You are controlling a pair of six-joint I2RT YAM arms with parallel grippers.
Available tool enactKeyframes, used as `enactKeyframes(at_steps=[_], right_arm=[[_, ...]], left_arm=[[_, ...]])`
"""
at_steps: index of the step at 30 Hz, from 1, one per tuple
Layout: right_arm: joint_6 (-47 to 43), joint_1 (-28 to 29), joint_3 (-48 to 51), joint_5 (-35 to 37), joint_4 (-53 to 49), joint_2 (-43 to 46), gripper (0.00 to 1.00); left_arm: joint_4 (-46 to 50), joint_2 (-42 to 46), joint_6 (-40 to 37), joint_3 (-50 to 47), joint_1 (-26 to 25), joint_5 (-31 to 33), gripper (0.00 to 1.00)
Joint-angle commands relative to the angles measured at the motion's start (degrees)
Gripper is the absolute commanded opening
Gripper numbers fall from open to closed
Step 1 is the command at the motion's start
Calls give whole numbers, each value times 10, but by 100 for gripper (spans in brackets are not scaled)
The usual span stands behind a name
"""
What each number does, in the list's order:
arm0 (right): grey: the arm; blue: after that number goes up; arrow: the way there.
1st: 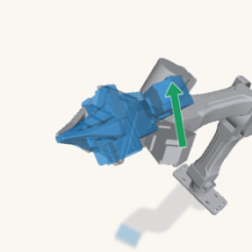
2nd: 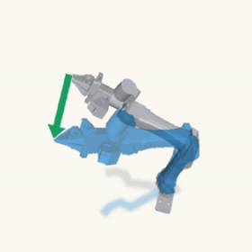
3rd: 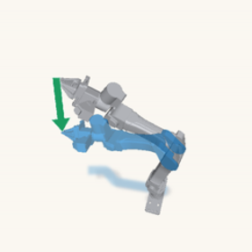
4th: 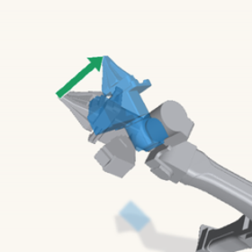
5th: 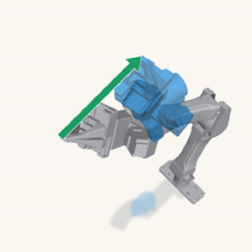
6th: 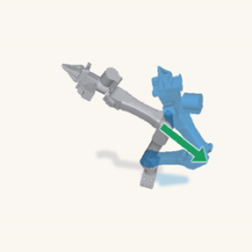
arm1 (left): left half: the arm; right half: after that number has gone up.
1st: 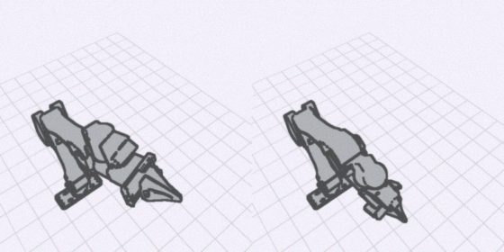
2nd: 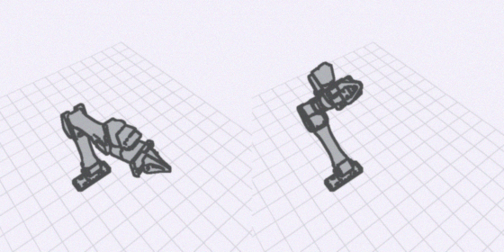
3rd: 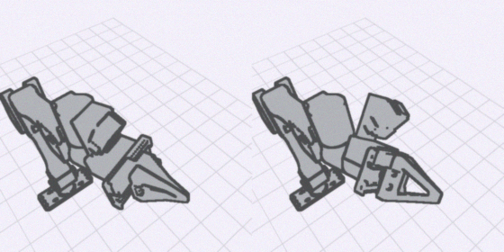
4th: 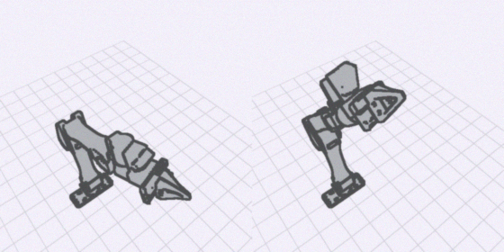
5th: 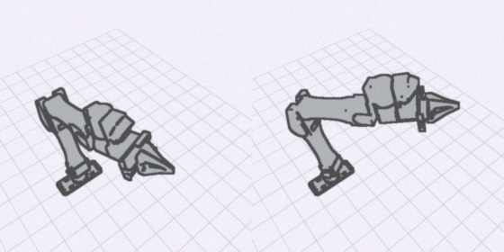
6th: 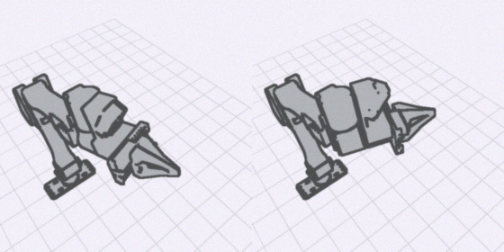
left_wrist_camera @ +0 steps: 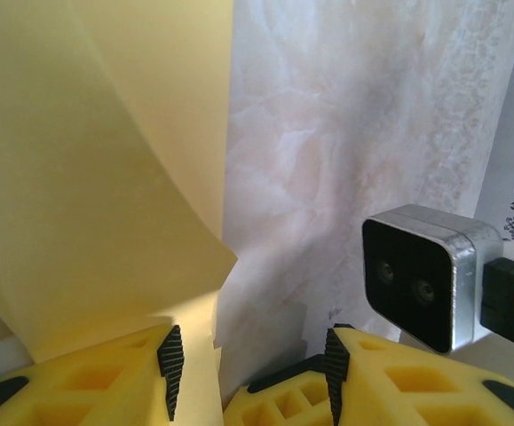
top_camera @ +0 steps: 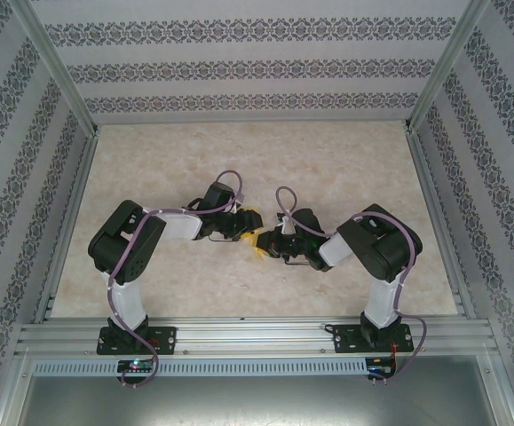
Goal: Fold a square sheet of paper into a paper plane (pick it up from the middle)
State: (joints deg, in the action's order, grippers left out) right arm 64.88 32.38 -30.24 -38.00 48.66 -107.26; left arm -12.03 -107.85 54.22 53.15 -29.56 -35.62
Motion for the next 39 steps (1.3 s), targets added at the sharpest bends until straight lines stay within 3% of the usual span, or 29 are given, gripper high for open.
enactKeyframes(at_steps=[1, 7, 17, 20, 32, 36, 39], right_arm=[[-23, 0, 8, 15, -56, 32, 14], [-107, 15, -24, 56, -248, 95, 22], [-129, 31, -49, 84, -313, 124, 35], [-141, 35, -67, 86, -344, 116, 35], [-145, 47, -72, 101, -398, 81, 16], [-147, 51, -73, 87, -403, 71, 16], [-144, 51, -73, 91, -404, 92, 23]], left_arm=[[36, -24, -12, 4, -4, 19, 49], [46, -29, -17, 10, -3, 17, 48], [44, -29, -18, 11, -4, 8, 49], [43, -30, -17, 12, -4, 4, 48], [38, -29, -16, 11, -4, -2, 49], [39, -29, -16, 11, -5, -2, 48], [40, -29, -17, 11, -4, -4, 48]])
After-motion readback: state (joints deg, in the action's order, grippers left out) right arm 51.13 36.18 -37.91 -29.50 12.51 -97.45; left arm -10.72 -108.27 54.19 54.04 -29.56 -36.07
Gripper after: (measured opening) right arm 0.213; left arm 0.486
